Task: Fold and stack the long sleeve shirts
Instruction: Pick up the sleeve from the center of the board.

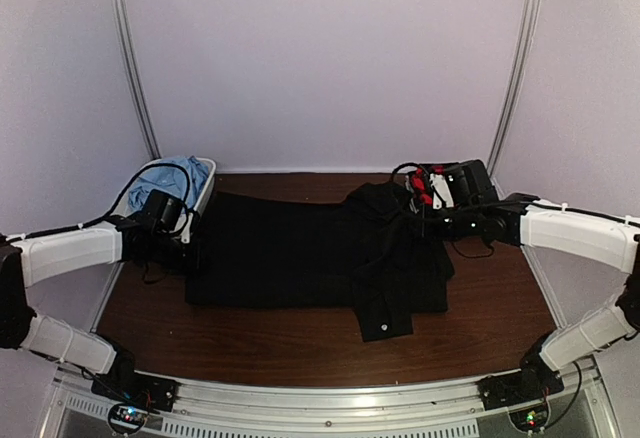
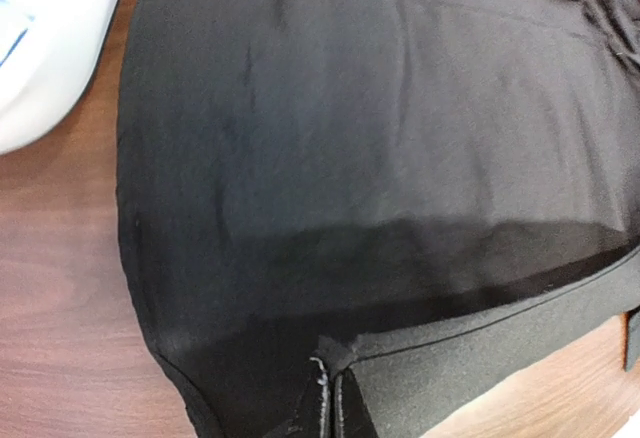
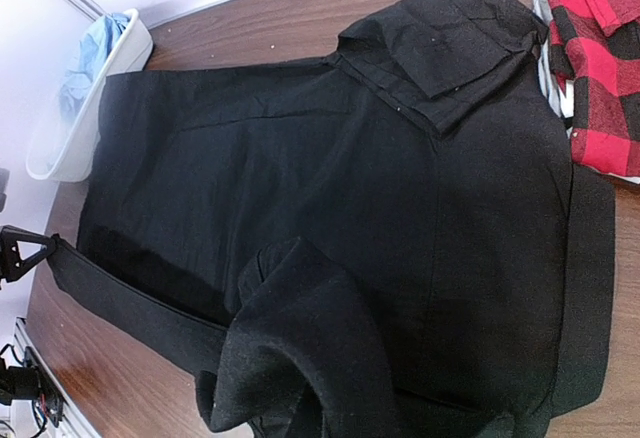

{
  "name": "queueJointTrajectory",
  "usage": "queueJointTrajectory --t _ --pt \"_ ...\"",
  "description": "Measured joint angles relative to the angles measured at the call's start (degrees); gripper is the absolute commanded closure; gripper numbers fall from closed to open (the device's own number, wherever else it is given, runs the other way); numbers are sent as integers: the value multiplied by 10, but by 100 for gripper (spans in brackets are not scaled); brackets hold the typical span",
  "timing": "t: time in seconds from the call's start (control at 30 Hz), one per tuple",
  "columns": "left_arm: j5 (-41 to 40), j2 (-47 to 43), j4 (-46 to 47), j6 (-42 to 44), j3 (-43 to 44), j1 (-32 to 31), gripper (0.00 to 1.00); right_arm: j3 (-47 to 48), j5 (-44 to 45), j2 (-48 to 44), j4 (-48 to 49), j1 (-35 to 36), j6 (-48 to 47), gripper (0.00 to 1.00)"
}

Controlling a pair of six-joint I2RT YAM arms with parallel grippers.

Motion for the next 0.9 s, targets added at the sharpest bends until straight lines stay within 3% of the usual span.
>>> queueJointTrajectory --t 0.4,0.73,0.83,0.9 --pt "-52 95 34 -17 -14 0 98 17 -5 49 5 -10 -14 100" --pt "-78 128 57 -16 -14 0 65 49 -8 125 20 -41 -40 98" --pt "-84 121 67 -13 -14 0 55 66 -8 156 21 -56 -51 92" --pt "-88 111 74 -12 -14 0 51 77 -7 174 20 -66 -57 82"
